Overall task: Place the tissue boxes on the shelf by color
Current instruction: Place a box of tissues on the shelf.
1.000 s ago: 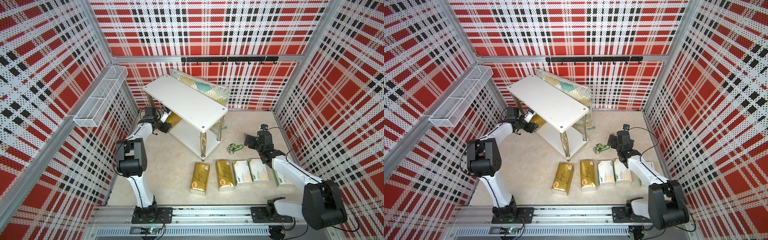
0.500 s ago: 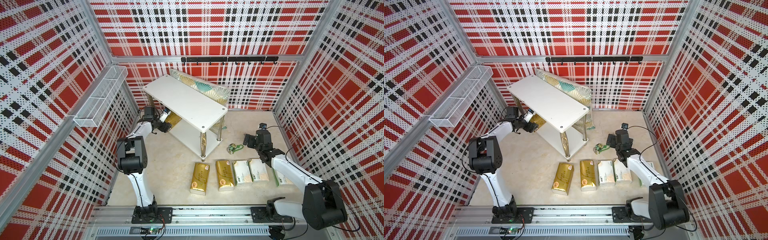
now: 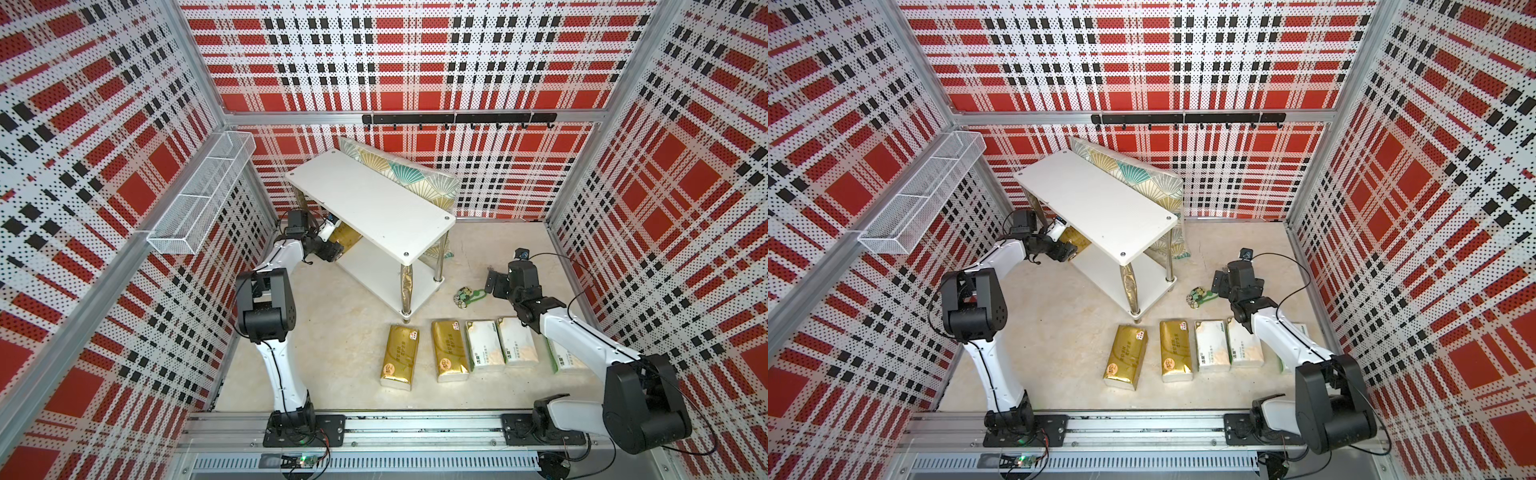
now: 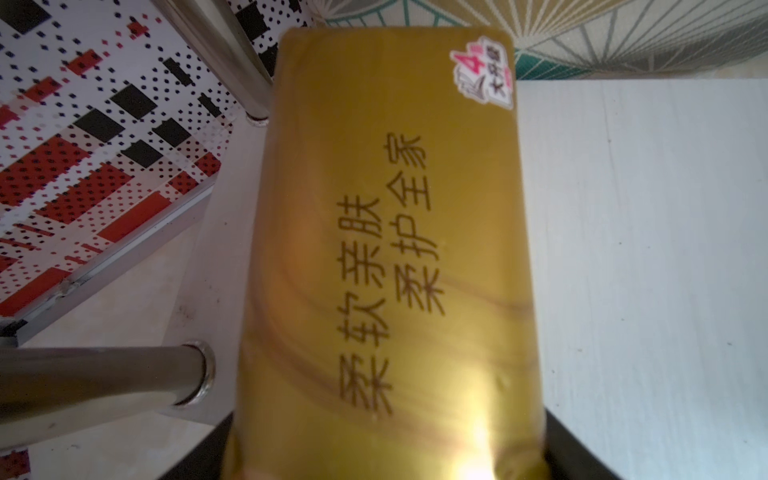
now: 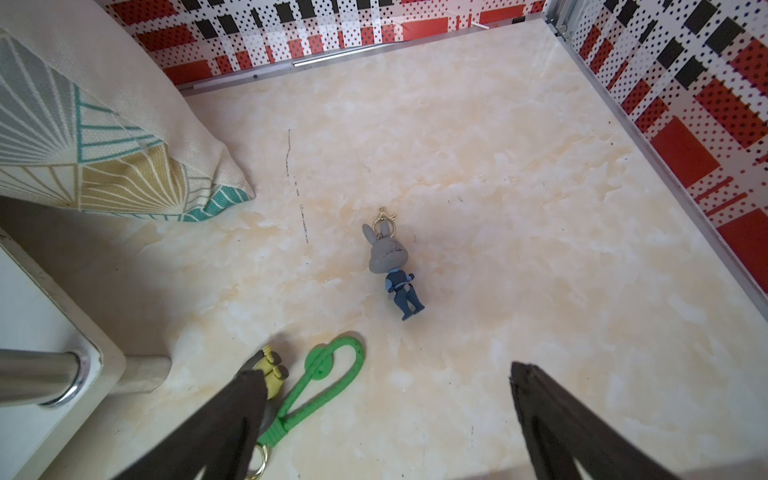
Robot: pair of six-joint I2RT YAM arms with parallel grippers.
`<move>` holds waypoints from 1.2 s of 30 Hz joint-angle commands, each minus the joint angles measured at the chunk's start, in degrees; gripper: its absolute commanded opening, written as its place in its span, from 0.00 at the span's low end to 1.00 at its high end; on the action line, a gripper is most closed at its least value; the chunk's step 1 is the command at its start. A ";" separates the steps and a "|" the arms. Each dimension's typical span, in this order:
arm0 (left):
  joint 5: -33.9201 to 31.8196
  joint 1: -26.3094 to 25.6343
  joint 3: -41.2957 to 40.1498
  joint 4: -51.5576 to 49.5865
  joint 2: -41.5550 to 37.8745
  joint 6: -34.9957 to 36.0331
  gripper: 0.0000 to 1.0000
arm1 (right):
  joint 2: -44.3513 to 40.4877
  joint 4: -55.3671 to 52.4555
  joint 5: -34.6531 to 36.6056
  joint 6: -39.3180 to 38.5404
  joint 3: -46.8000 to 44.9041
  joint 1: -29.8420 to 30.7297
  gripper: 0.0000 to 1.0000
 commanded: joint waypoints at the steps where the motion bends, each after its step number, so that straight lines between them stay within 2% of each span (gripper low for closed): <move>1: 1.35 0.93 2.36 -1.23 2.45 0.87 0.81 | 0.50 -0.34 0.72 -0.55 1.32 0.65 1.00; 36: 3.83 1.47 9.75 -5.18 8.27 1.03 0.82 | 3.73 1.38 0.73 -0.20 1.34 2.57 1.00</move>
